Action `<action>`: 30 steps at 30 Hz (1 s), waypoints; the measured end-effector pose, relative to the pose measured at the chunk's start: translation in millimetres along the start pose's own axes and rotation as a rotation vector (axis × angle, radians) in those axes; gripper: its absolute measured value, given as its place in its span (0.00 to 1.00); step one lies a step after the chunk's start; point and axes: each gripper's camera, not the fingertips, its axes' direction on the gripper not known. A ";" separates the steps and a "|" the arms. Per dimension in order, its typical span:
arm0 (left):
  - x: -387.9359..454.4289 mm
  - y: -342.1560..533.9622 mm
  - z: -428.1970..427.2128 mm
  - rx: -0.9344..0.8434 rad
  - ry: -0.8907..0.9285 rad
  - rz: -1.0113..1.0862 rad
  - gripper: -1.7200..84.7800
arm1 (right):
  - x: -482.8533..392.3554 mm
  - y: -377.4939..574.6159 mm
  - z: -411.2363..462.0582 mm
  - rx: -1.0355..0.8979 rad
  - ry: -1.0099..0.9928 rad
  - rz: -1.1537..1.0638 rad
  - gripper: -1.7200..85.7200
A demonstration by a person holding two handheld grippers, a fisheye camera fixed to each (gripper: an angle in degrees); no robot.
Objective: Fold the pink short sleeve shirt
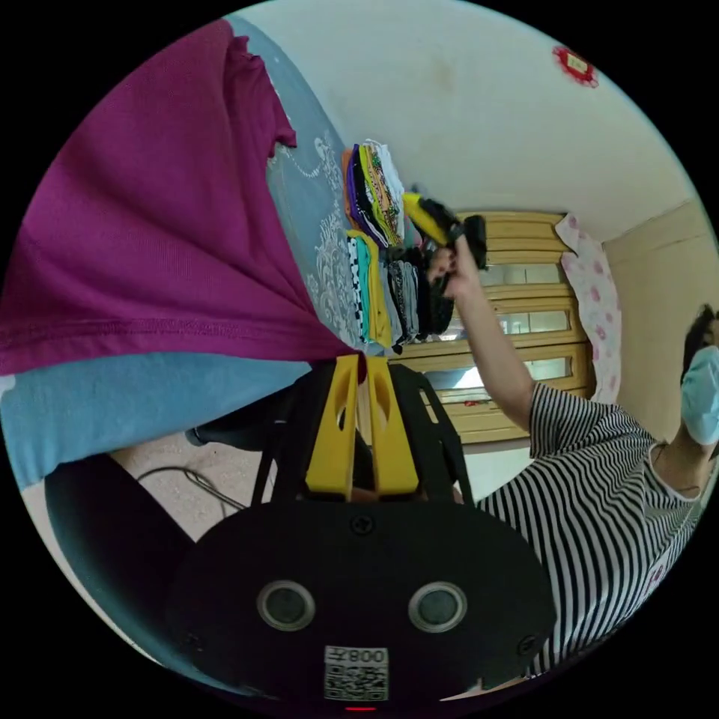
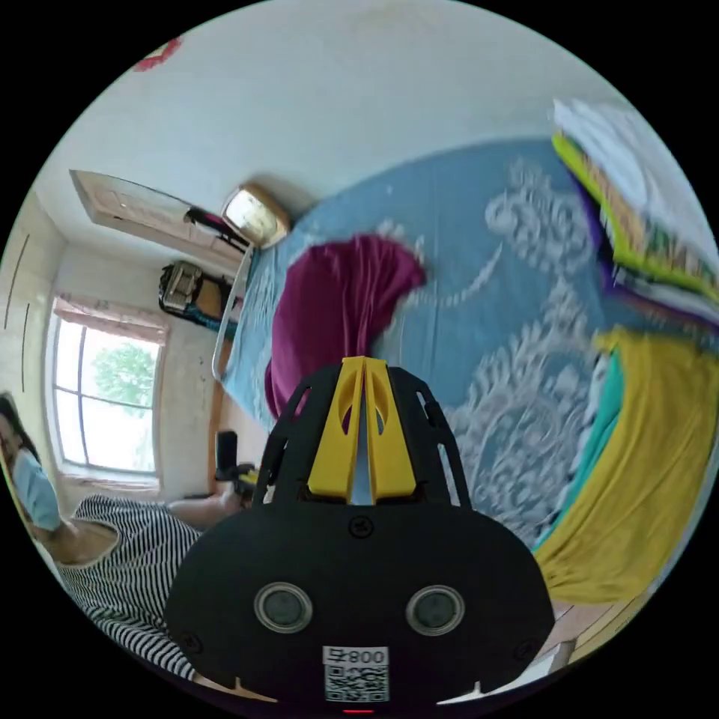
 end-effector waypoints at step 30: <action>-308.3 0.5 -201.4 0.219 -0.632 -0.287 0.05 | -52.6 305.6 252.3 -0.182 0.021 0.200 0.08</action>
